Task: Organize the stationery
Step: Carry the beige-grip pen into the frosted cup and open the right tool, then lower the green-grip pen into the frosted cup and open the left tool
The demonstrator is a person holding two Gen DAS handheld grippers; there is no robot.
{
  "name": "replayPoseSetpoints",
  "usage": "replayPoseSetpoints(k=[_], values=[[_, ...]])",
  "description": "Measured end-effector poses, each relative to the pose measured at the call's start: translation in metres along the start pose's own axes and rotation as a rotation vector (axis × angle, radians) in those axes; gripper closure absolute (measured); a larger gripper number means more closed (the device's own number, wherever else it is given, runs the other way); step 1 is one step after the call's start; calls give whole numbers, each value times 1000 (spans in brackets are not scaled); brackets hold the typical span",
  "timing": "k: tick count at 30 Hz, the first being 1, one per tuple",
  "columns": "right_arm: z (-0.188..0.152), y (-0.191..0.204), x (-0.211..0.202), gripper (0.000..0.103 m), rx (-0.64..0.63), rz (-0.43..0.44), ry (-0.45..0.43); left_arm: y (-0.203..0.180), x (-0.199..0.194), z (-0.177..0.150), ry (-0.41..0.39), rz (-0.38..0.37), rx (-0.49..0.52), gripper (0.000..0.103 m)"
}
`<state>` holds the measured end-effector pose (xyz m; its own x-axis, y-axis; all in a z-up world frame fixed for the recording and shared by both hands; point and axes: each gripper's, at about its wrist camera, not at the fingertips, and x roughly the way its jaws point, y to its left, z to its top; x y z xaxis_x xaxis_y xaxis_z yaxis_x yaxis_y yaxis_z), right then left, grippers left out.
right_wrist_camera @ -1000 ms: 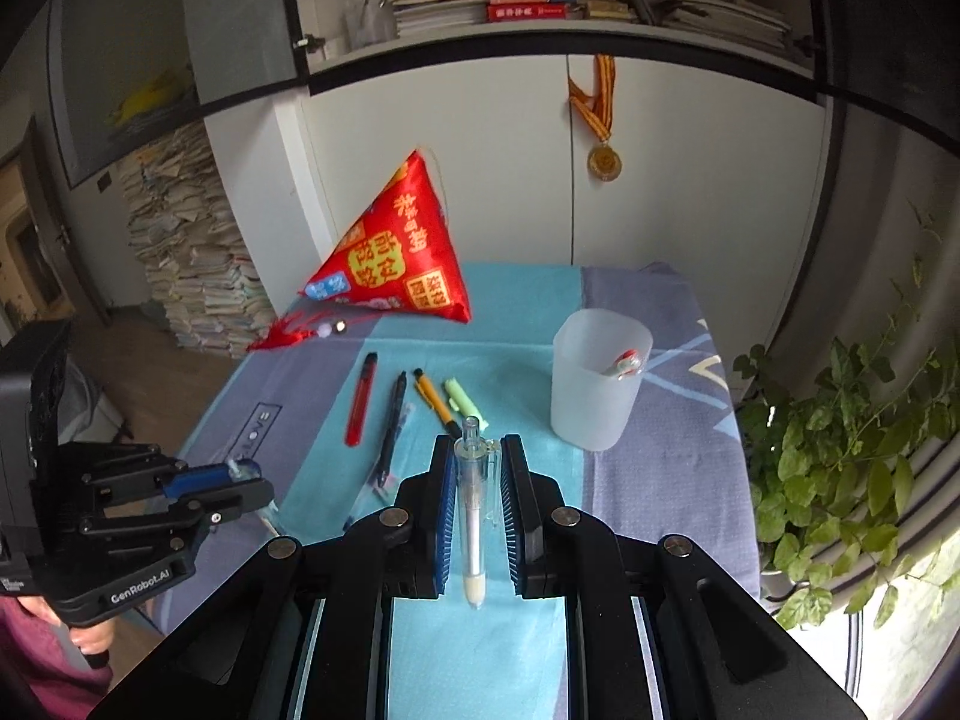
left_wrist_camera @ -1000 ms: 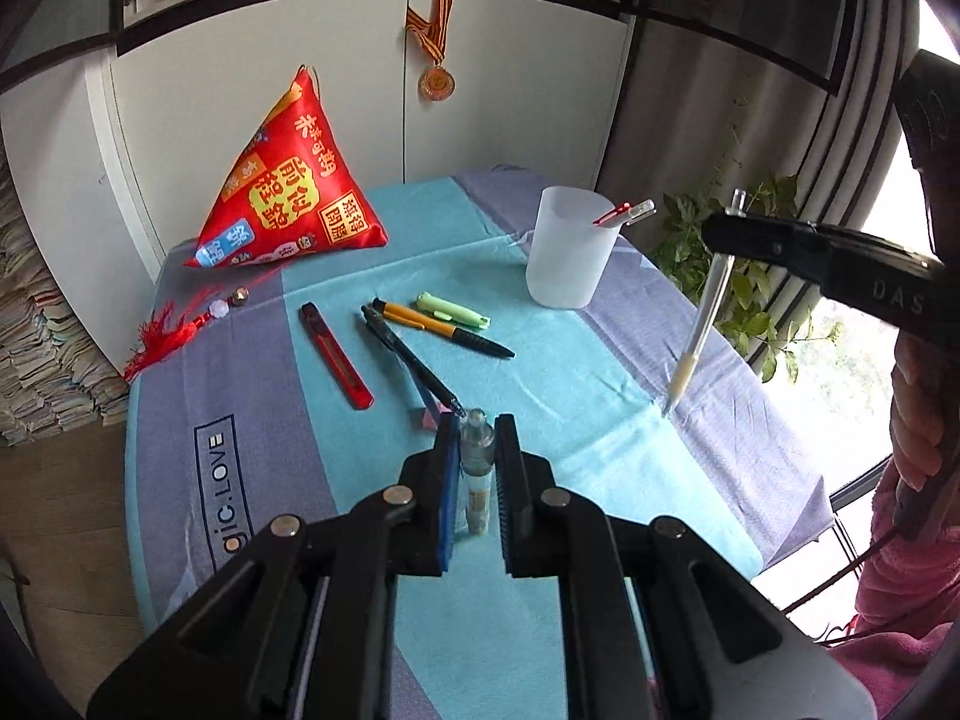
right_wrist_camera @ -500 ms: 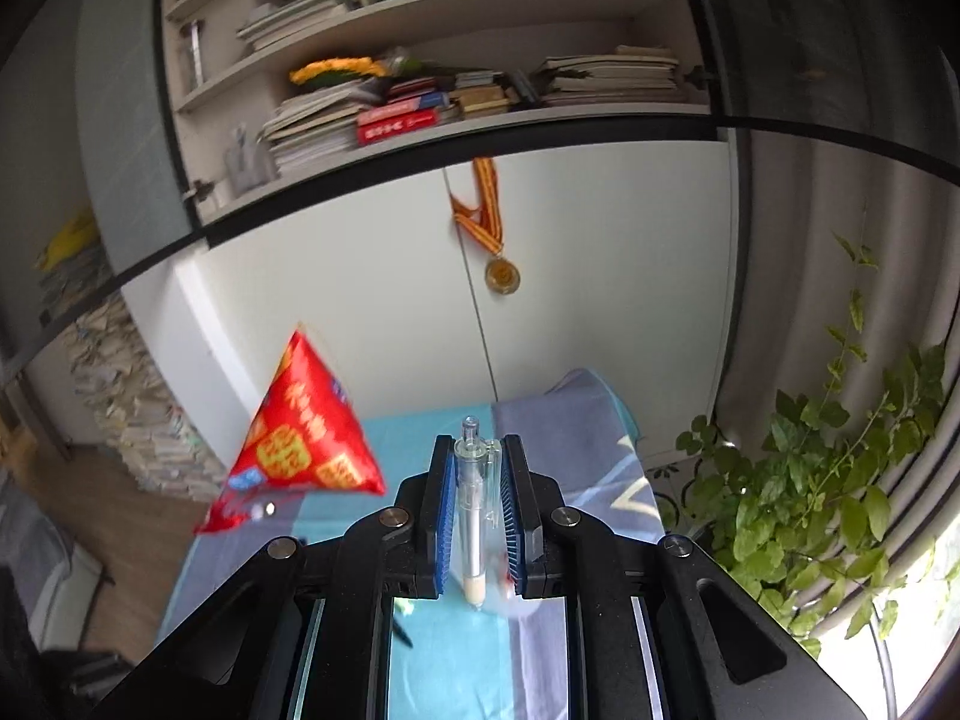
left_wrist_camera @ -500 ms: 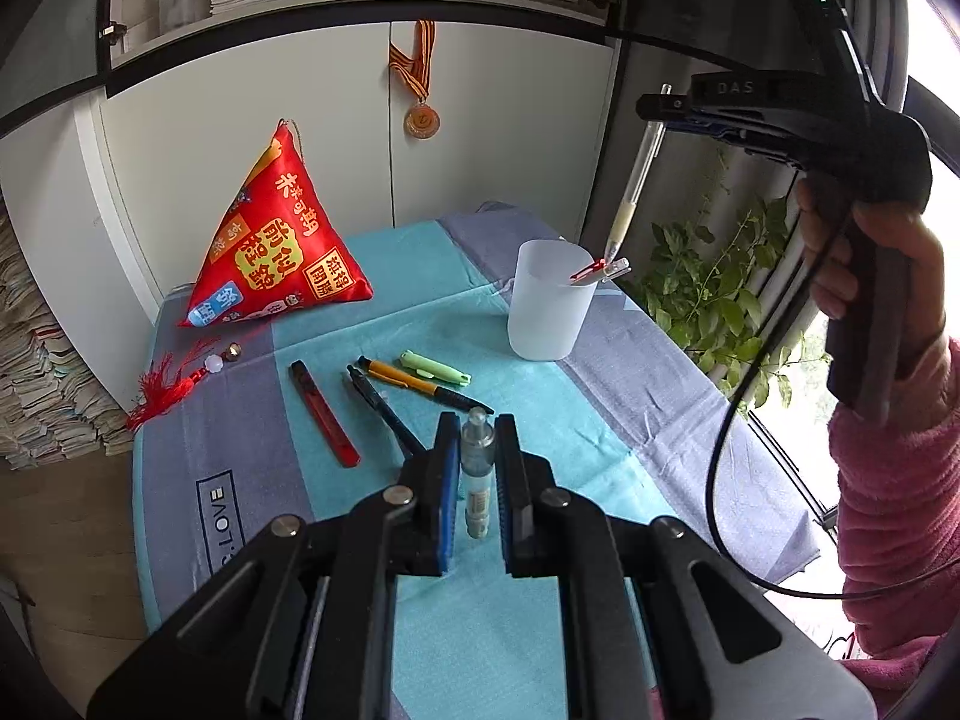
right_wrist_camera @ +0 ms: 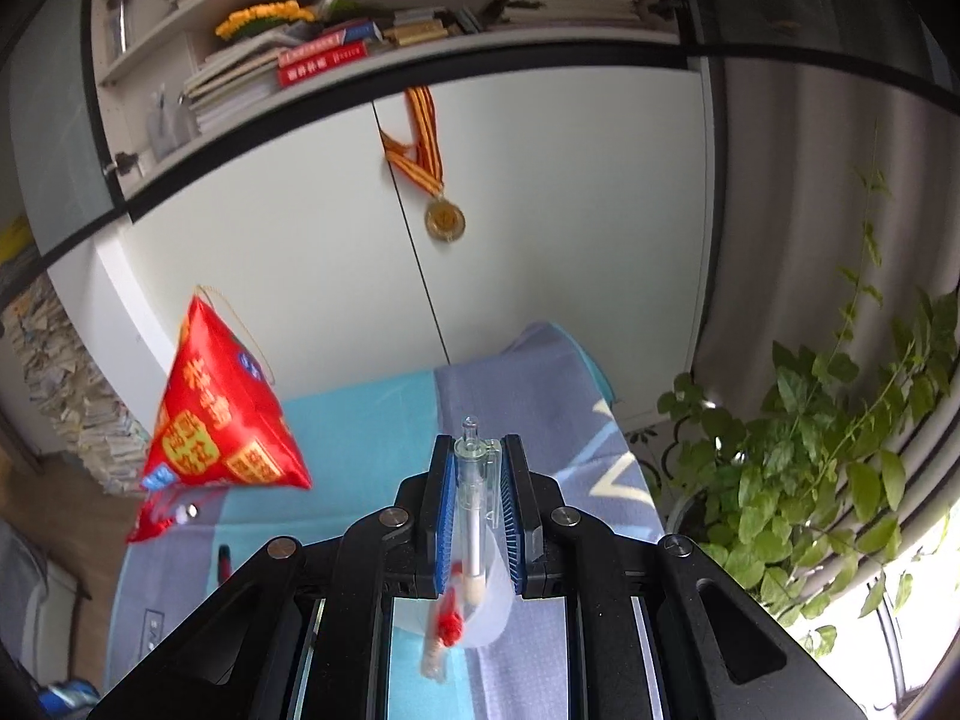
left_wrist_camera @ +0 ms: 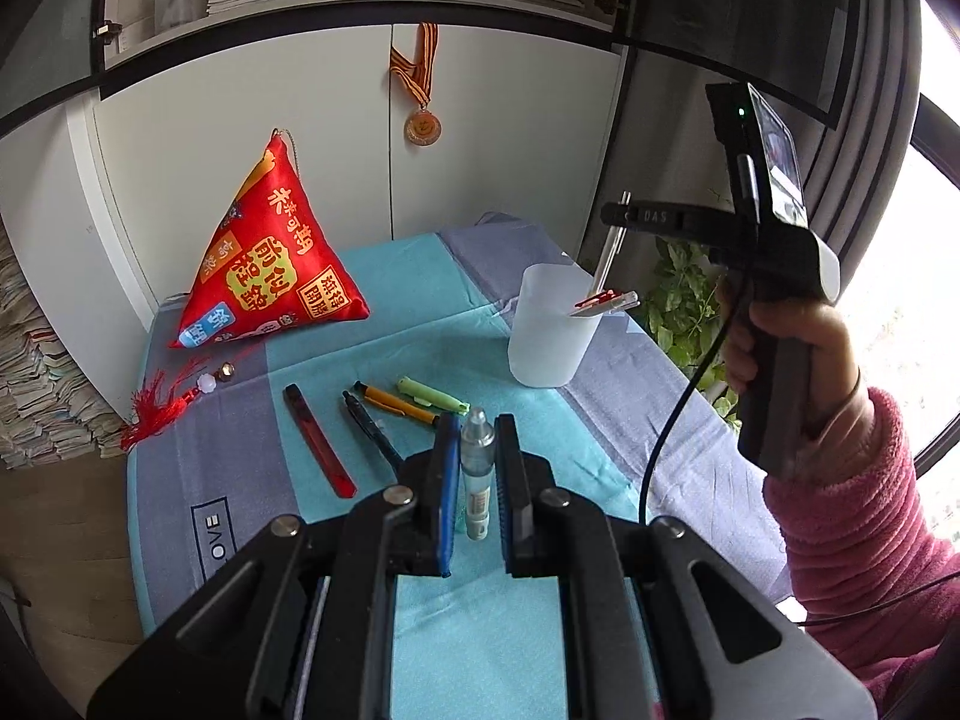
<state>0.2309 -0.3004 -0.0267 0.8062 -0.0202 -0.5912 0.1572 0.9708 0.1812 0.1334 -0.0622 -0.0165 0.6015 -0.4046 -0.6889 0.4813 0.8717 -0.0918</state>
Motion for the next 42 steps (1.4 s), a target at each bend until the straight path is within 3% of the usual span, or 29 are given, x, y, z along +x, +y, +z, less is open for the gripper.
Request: replayPoseSetpoints(k=[13, 15, 19, 29, 37, 42], values=[[-35, -6, 7, 87, -19, 73, 120, -19, 15, 37, -21, -2, 40, 94], [-38, -9, -1, 84, -5, 87, 119, -23, 16, 46, -32, -1, 48, 94], [-47, -19, -23, 65, 43, 110, 92, -31, 23, 67, -53, -8, 63, 94], [-82, -30, -54, 63, -34, 59, 100, -52, 62, 123, -134, 7, 51, 94], [-85, -37, -56, 63, -14, 63, 104, -65, 115, 114, -29, 15, 54, 94], [-86, -39, -53, 63, 0, 69, 110, -65, 126, 100, 16, 26, 62, 94]])
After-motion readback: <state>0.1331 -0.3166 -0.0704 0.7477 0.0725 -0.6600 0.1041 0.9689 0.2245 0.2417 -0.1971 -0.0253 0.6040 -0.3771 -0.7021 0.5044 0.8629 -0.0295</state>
